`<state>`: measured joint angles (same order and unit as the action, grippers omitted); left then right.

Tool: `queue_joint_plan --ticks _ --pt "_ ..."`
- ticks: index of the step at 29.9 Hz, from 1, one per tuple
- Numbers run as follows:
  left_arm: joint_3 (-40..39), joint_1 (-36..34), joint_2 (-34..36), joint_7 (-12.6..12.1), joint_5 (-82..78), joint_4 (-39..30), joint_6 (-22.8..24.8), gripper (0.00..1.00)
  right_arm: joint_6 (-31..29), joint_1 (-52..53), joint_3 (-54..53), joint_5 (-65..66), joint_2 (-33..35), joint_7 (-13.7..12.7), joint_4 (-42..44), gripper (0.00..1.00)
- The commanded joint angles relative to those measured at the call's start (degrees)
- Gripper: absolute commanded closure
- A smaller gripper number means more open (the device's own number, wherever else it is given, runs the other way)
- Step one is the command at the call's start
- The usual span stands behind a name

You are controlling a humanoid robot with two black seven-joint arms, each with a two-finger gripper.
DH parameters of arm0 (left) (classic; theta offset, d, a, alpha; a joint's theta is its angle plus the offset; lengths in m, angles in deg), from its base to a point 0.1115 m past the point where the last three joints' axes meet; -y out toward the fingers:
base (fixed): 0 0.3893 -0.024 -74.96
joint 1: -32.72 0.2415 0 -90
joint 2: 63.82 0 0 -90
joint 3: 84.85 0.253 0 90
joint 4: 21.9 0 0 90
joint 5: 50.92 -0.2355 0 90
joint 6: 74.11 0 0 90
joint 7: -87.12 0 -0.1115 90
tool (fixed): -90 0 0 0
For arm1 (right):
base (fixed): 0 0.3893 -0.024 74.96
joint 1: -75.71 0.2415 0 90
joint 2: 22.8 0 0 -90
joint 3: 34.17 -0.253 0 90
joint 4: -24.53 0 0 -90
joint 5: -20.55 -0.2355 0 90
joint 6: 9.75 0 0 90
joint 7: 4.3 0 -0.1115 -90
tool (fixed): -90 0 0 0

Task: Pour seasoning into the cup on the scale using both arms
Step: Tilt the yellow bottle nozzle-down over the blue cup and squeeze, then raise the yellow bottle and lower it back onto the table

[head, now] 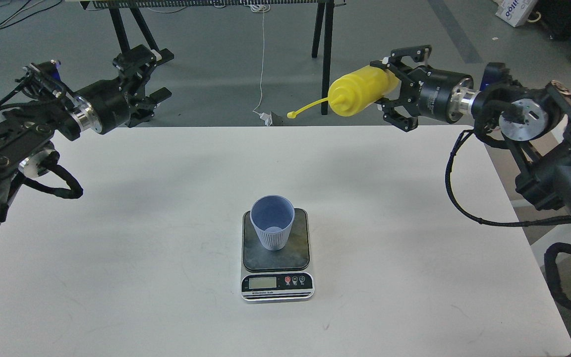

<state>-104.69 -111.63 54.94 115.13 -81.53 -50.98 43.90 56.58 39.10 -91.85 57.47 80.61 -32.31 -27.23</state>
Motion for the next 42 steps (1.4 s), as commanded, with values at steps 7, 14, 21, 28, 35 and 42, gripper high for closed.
queue_joint_plan --ticks 7,14,21,28,35,42 --pt "-2.84 5.13 1.47 -0.01 8.03 1.75 -0.01 0.01 3.44 0.22 5.04 31.17 -4.09 0.01 -13.1 0.98" --pt "-2.92 6.63 2.71 -0.01 8.12 1.31 -0.01 0.01 5.82 0.31 7.84 42.96 -6.81 0.01 -16.79 0.98" --pt "-3.1 6.8 2.62 -0.01 8.12 1.22 -0.01 0.01 6.96 0.4 11.89 44.73 -8.92 0.01 -17.41 0.97" --pt "-3.1 6.72 2.62 -0.01 8.12 1.22 -0.01 0.0 6.96 0.31 15.14 44.73 -8.92 0.01 -17.5 0.97" --pt "-3.01 6.72 2.62 -0.01 8.03 1.22 -0.01 0.01 6.96 0.4 17.6 44.82 -8.75 0.01 -17.5 0.97" --pt "-3.01 6.8 2.62 -0.01 8.03 1.22 -0.01 0.01 6.96 0.31 18.31 45.87 -8.66 0.01 -17.41 0.96"
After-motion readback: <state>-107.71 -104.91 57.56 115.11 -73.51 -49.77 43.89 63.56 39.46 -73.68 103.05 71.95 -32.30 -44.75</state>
